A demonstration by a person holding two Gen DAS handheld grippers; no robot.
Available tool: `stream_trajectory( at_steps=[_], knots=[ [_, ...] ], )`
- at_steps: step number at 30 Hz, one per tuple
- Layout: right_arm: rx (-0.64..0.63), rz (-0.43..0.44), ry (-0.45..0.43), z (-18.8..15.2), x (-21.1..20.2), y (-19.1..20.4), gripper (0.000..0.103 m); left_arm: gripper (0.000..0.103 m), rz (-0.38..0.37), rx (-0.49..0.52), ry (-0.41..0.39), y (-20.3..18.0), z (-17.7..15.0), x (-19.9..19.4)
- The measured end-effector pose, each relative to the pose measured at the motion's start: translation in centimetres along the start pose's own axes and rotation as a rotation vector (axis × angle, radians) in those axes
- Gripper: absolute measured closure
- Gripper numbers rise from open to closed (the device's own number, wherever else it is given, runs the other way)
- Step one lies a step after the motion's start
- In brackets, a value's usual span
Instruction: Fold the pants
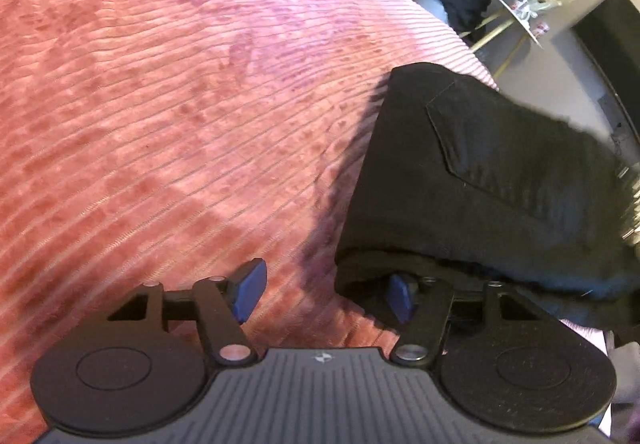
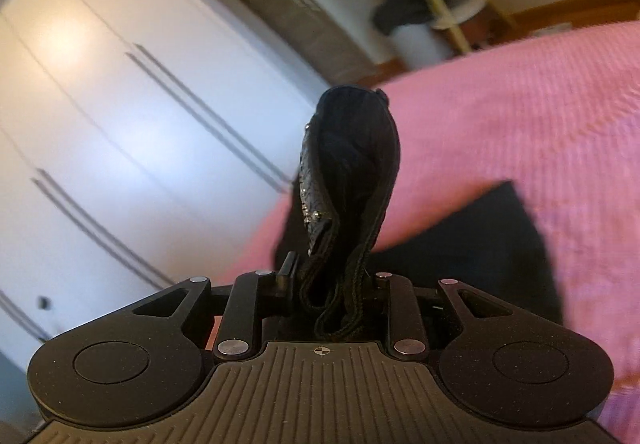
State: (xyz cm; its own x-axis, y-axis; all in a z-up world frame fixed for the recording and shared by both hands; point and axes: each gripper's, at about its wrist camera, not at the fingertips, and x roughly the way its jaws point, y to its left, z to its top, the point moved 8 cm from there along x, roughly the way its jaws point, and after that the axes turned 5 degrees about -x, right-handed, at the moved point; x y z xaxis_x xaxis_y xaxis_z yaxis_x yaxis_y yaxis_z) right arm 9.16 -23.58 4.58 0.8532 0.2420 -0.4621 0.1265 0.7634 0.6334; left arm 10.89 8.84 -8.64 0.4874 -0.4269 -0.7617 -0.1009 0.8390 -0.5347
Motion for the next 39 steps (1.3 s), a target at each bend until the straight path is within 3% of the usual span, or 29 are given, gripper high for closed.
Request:
stream_trajectory(
  at_steps=[2,5,7,10,11,13,15,16,17,19,23,25,27,29,31,32,35,37,39],
  knots=[
    [0.078,-0.085,0.052,-1.6,0.8,-3.4,0.055,0.04,0.002,0.006,0.015,-0.1,-0.1,0.2],
    [0.256,-0.133,0.128,-4.8,1.4,-7.6,0.045,0.04,0.007,0.049,0.013,-0.7,-0.5,-0.2],
    [0.312,-0.085,0.108,-5.4,0.8,-8.5,0.045,0.036,0.023,0.104,-0.03,-1.5,-0.6,-1.2],
    [0.359,-0.017,0.106,-5.5,0.9,-8.5,0.028,0.025,0.061,0.154,-0.1,-2.0,-0.8,-2.4],
    [0.363,-0.003,0.109,-5.2,1.0,-8.6,0.023,0.016,0.051,0.161,-0.122,-2.3,-0.8,-2.8],
    [0.36,0.015,0.119,-4.8,2.3,-8.2,0.021,0.01,0.01,0.165,-0.184,-2.9,-0.5,-4.0],
    [0.337,0.007,0.123,-4.4,4.2,-8.1,0.026,0.005,-0.02,0.159,-0.21,-3.4,0.0,-4.4],
    [0.31,-0.011,0.122,-4.3,4.8,-7.9,0.039,0.005,-0.029,0.156,-0.214,-3.6,0.1,-4.3],
    [0.269,-0.04,0.121,-4.1,5.5,-7.6,0.06,0.005,-0.027,0.154,-0.211,-3.7,0.1,-4.1],
    [0.144,-0.092,0.101,-3.5,5.3,-7.1,0.075,0.005,-0.014,0.156,-0.187,-3.8,0.1,-3.4],
    [-0.128,-0.197,-0.035,-1.5,3.8,-3.7,0.079,0.005,0.003,0.189,-0.202,-4.5,0.3,-3.3],
    [-0.148,-0.221,-0.08,-0.9,2.8,-3.7,0.079,0.005,0.02,0.218,-0.218,-4.9,0.4,-3.5],
    [-0.116,-0.273,-0.069,-1.2,2.5,-5.5,0.077,0.005,0.041,0.256,-0.223,-5.4,0.4,-3.2],
    [-0.122,-0.451,0.009,-2.2,3.9,-9.0,0.076,0.005,0.064,0.286,-0.187,-5.7,0.3,-2.1],
    [-0.158,-0.617,0.065,-2.8,3.6,-11.7,0.072,0.005,0.063,0.289,-0.103,-5.7,0.0,-0.5],
    [-0.105,-0.614,0.041,-2.5,2.7,-12.2,0.072,0.005,0.066,0.286,-0.08,-5.7,-0.2,-0.1],
    [-0.009,-0.465,-0.109,-0.5,0.0,-10.7,0.069,0.005,0.05,0.283,-0.119,-6.0,0.1,-0.7],
    [-0.115,-0.413,-0.166,0.9,-0.1,-7.8,0.069,0.005,0.031,0.279,-0.168,-6.8,0.6,-1.2],
    [-0.25,-0.36,-0.157,1.2,1.4,-4.5,0.069,0.005,0.008,0.295,-0.198,-8.2,1.2,-1.2]
  ],
)
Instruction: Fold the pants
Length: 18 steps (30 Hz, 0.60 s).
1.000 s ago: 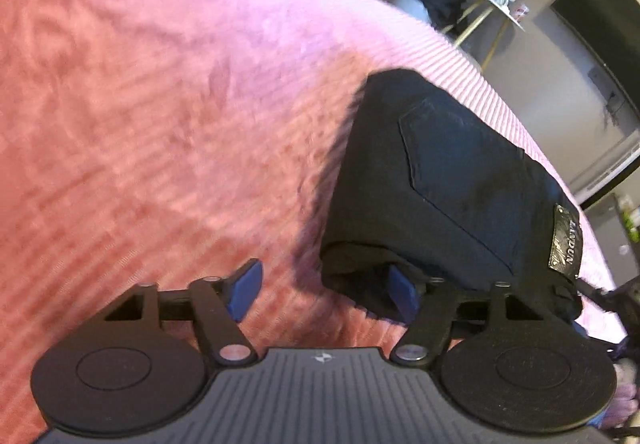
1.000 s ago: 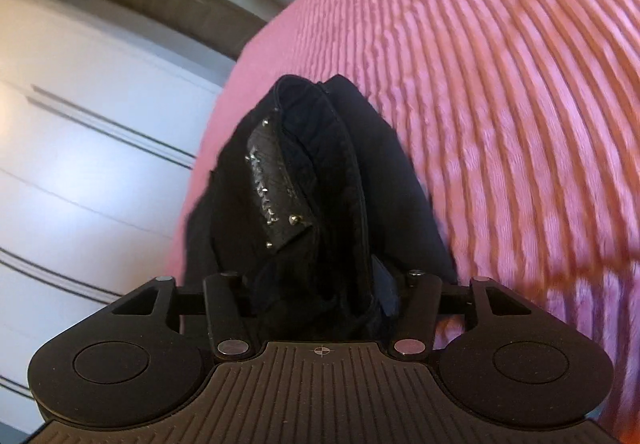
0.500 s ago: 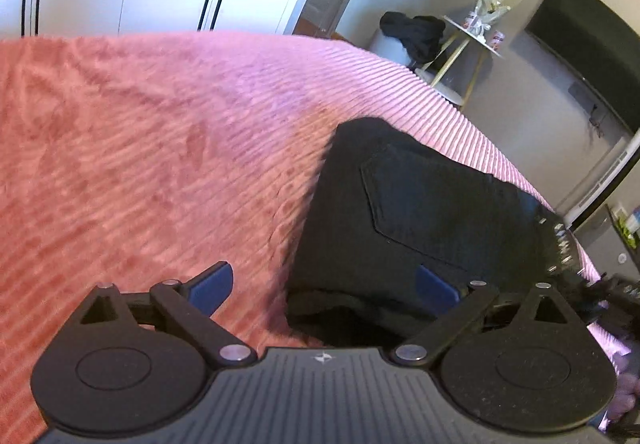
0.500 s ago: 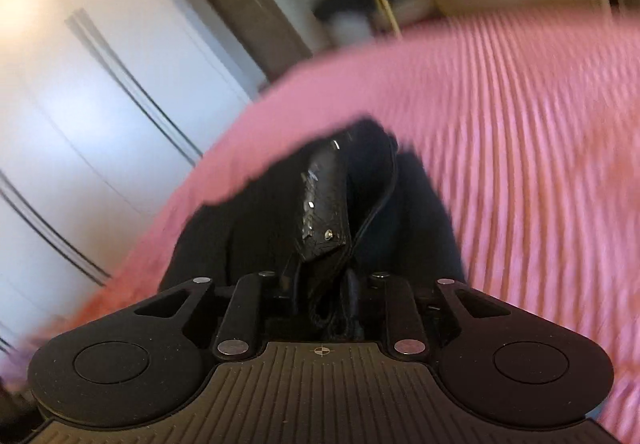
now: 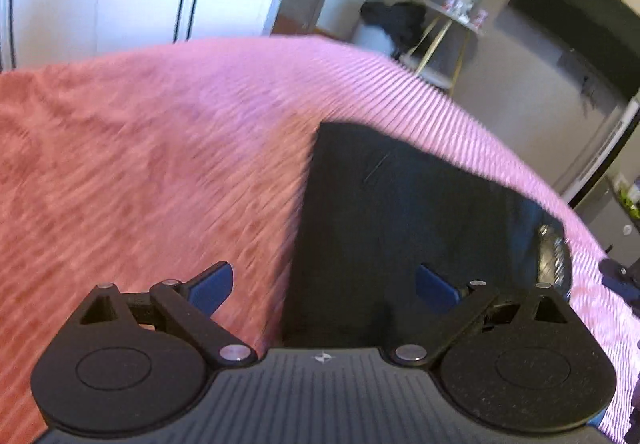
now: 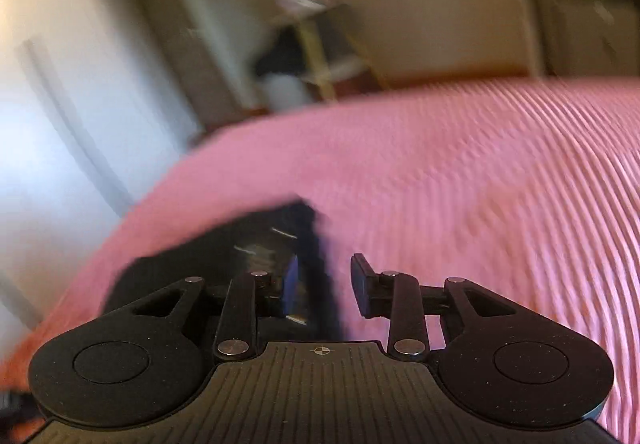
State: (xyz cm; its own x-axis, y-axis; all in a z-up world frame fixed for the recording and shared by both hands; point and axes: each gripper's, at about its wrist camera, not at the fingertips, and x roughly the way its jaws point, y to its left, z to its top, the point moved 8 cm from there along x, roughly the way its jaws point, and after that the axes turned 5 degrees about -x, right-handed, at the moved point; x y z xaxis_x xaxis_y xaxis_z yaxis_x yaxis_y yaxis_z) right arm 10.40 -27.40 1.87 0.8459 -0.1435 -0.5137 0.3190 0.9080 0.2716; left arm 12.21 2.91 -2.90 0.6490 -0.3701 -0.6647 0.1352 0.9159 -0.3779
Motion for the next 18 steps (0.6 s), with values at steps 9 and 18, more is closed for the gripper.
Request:
stream_trajectory(
  at_steps=[9,18],
  knots=[
    [-0.302,0.082,0.148,-3.2,6.0,8.5,0.073,0.004,0.028,0.099,-0.04,-3.7,1.7,5.6],
    [-0.301,0.012,0.322,-7.1,5.9,7.2,0.075,0.004,0.04,0.0,0.26,-1.9,-1.0,10.8]
  ],
)
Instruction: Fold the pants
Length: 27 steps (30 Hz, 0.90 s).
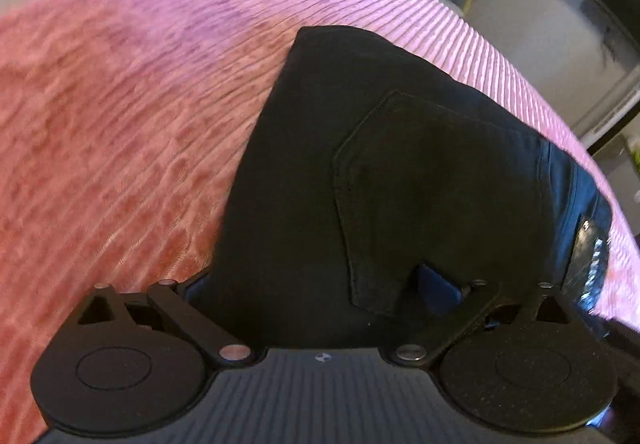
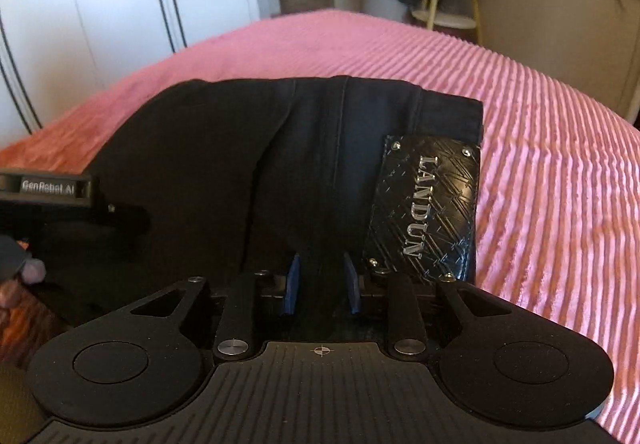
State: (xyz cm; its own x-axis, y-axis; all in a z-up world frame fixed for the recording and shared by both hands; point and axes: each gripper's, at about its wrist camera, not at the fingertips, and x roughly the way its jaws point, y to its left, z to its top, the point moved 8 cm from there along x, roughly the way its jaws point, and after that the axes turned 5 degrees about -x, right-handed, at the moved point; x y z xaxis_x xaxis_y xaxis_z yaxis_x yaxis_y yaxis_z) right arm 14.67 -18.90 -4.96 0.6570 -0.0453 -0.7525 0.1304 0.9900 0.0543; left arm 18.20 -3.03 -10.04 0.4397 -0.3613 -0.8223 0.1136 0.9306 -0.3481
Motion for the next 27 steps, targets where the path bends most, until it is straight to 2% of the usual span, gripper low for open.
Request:
stream_trajectory(
  at_steps=[2,4,7,12,21,22,23,24,25,27],
  knots=[
    [0.027,0.028,0.007,0.6,-0.6,0.7,0.06,0.004,-0.005,-0.01,0.0,0.2,0.0,0.0],
    [0.021,0.067,-0.018,0.6,-1.7,1.3,0.056,0.004,-0.01,-0.026,-0.004,0.3,-0.2,-0.3],
    [0.026,0.062,-0.03,-0.4,-3.1,0.7,0.056,0.004,0.003,-0.016,-0.009,0.1,-0.1,-0.2],
    [0.129,0.139,-0.049,-1.2,-5.1,-0.8,0.058,0.004,0.005,-0.014,-0.006,0.2,-0.1,0.0],
    [0.171,0.158,0.002,-2.2,-2.7,-2.3,0.075,0.004,0.003,-0.016,0.002,0.4,-0.2,0.1],
    [0.178,0.159,0.002,-2.3,-2.7,-2.4,0.082,0.004,-0.001,-0.018,0.005,0.4,-0.2,0.2],
    [0.195,0.151,0.005,-2.4,-2.4,-2.7,0.093,0.004,-0.004,-0.021,0.007,0.5,-0.2,0.3],
    [0.214,0.145,0.014,-2.5,-2.5,-2.9,0.098,0.004,-0.01,-0.028,0.01,0.6,-0.2,0.3],
    [0.24,0.161,0.025,-2.3,-2.6,-3.1,0.098,0.004,-0.015,-0.035,0.009,0.7,-0.2,0.3],
    [0.271,0.189,0.035,-1.7,-3.4,-3.1,0.091,0.004,-0.021,-0.046,-0.006,0.8,-0.1,0.0]
  ],
)
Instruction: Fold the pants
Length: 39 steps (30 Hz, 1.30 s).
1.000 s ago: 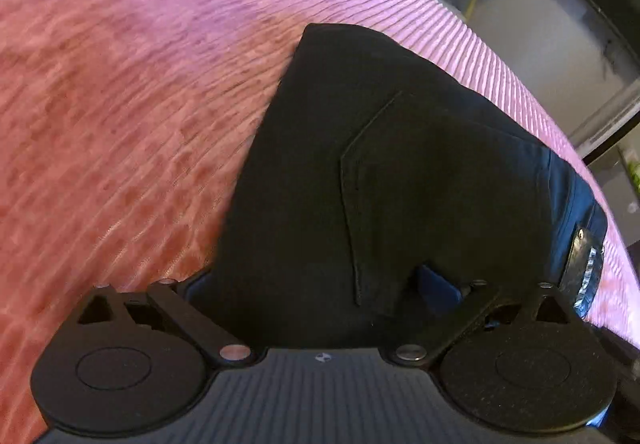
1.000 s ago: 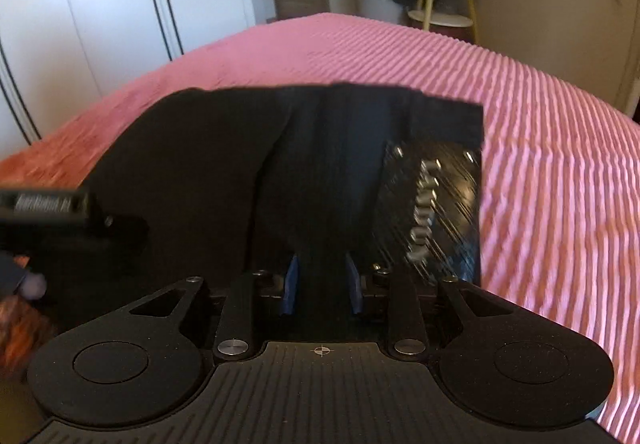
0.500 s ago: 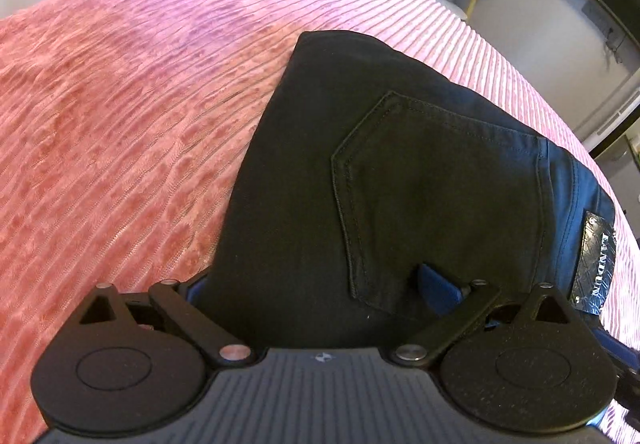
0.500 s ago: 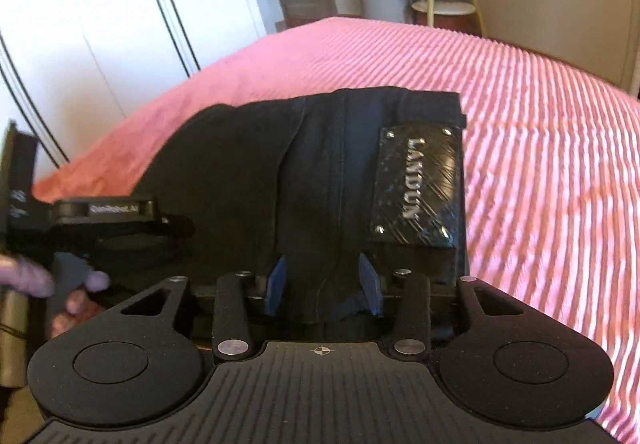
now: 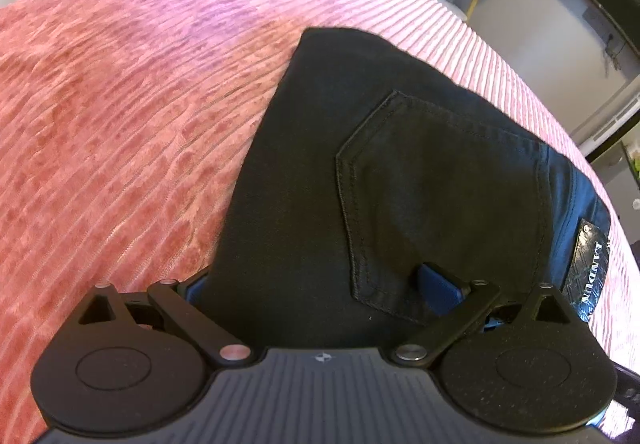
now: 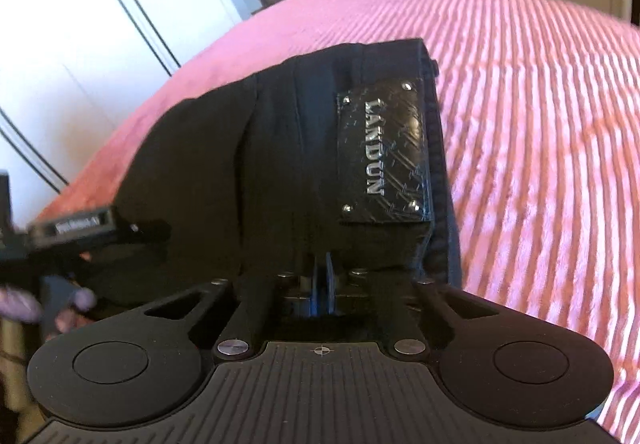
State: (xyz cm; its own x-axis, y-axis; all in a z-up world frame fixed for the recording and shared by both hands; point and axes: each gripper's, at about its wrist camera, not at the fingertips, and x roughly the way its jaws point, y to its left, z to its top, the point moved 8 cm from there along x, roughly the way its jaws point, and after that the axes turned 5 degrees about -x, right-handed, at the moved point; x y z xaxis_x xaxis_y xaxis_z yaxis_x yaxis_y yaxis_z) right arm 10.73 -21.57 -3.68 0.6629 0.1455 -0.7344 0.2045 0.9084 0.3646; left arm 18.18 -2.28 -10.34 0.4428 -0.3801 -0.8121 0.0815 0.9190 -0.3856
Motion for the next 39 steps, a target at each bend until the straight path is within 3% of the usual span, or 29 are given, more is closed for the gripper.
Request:
stream_trajectory(
  at_steps=[2,3,5,7,10,13,15,18,22,28,31,33,35,39],
  knots=[
    [-0.037,0.035,-0.046,1.1,-1.5,1.2,0.06,0.004,0.015,-0.018,-0.048,0.3,0.2,-1.1],
    [-0.064,0.036,-0.074,1.7,-2.0,1.7,0.056,0.004,0.042,-0.031,-0.104,0.5,0.6,-2.2],
    [-0.11,0.035,-0.123,3.3,-2.5,2.6,0.055,0.004,0.063,-0.016,-0.232,-0.1,1.3,-4.7],
    [-0.133,0.03,-0.158,5.0,-1.9,3.1,0.056,0.004,0.057,0.026,-0.292,-1.8,2.1,-5.8],
    [-0.194,-0.045,-0.23,7.6,-0.4,3.1,0.057,0.004,0.023,0.12,-0.275,-5.1,3.2,-4.7],
    [-0.27,-0.13,-0.347,8.6,1.2,2.9,0.058,0.004,0.044,0.195,-0.26,-7.8,4.3,-2.3],
    [-0.301,-0.184,-0.296,7.8,3.2,2.0,0.061,0.004,0.05,0.249,-0.241,-9.4,4.6,-0.5],
    [-0.322,-0.194,-0.241,6.5,5.3,0.4,0.062,0.004,0.094,0.302,-0.261,-10.8,4.8,1.5],
    [-0.356,-0.218,-0.221,6.5,6.4,0.2,0.062,0.004,0.155,0.405,-0.293,-12.0,4.4,4.0],
    [-0.35,-0.196,-0.227,6.7,7.4,-0.5,0.062,0.004,0.136,0.42,-0.305,-11.3,4.1,6.0],
    [-0.3,-0.093,-0.25,6.7,5.1,-0.6,0.054,0.004,0.113,0.416,-0.296,-10.8,4.1,4.3],
    [-0.22,-0.022,-0.258,6.9,2.5,-1.6,0.043,0.004,0.107,0.435,-0.282,-10.0,3.7,2.7],
    [-0.083,-0.021,-0.228,6.9,0.3,-4.0,0.008,0.004,0.129,0.433,-0.283,-8.0,3.4,0.6],
    [0.196,0.039,-0.096,5.5,-0.6,-8.9,0.009,0.004,0.146,0.274,-0.268,-1.6,3.0,-3.2]
  ],
)
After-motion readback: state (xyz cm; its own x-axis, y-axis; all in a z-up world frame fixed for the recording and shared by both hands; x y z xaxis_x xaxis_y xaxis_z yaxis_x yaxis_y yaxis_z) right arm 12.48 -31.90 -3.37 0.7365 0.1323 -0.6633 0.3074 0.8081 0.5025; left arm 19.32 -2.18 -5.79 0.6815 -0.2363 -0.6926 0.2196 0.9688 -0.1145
